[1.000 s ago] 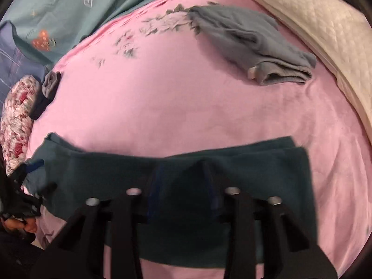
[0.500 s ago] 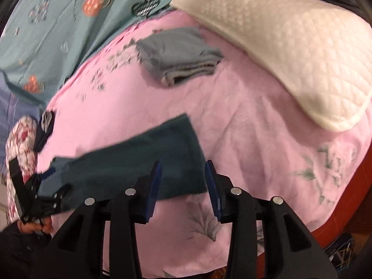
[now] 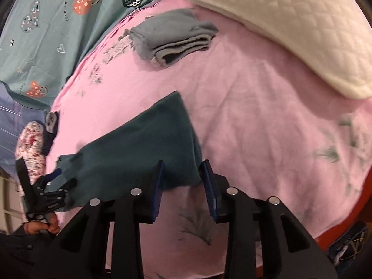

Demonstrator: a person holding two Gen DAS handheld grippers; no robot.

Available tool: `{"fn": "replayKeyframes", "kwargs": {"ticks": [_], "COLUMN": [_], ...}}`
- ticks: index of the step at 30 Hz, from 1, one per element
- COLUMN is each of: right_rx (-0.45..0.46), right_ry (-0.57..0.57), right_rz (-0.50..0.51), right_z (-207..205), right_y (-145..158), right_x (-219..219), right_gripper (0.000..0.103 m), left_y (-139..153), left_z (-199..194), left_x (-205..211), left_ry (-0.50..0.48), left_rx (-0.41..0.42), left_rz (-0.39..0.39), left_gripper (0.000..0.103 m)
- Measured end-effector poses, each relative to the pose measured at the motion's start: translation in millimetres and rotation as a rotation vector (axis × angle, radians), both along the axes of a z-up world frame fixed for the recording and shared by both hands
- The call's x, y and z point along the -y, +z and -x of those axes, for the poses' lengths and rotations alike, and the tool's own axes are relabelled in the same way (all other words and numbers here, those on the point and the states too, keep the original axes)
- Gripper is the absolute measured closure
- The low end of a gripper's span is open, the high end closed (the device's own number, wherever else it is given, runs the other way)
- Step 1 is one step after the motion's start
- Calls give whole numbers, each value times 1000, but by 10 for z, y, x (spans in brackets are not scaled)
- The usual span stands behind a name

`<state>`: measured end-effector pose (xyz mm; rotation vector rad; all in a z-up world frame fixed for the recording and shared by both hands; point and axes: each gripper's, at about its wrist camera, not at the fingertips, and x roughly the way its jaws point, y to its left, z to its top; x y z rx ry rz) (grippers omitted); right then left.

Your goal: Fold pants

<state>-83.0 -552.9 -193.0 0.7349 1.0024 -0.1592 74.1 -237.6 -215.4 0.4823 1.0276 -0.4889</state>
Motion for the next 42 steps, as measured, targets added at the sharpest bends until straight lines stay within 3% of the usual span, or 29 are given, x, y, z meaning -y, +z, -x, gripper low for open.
{"fn": "replayKeyframes", "kwargs": {"ticks": [2, 4, 7, 12, 18, 24, 26, 28, 31, 36, 39, 42], "right_rx": [78, 116, 3, -88, -149, -181, -179, -156, -145, -41, -51, 0], "right_ry": [6, -11, -8, -21, 38, 64, 82, 126, 128, 67, 50, 67], "right_rz": [-122, -179, -55, 76, 217, 285, 303, 307, 287, 186, 185, 215], "right_z": [-10, -14, -100, -203, -307, -354, -375, -396, -412, -315, -306, -365], "right_y": [-12, 1, -40, 45, 87, 73, 65, 66, 99, 259, 252, 485], "right_x": [58, 91, 60, -36, -215, -288, -320, -369, -405, -311, -304, -456], "right_gripper": [71, 72, 74, 71, 70, 72, 76, 92, 93, 93, 93, 93], "left_y": [17, 24, 7, 12, 13, 32, 41, 61, 102, 169, 231, 351], "left_z": [-5, -22, -51, -54, -28, -23, -31, -46, -87, -141, -156, -187], "left_x": [-6, -24, -39, -37, -10, -58, -91, -143, -257, -535, -798, -1210], "left_ry": [2, 9, 21, 26, 10, 16, 24, 39, 76, 152, 199, 270], "left_rx": [10, 13, 6, 3, 3, 9, 12, 17, 20, 26, 40, 64], "left_rz": [-6, -8, -17, -8, -9, -5, -4, -1, 7, 12, 1, -4], "left_gripper": [2, 2, 2, 2, 2, 2, 2, 2, 2, 2, 2, 2]}}
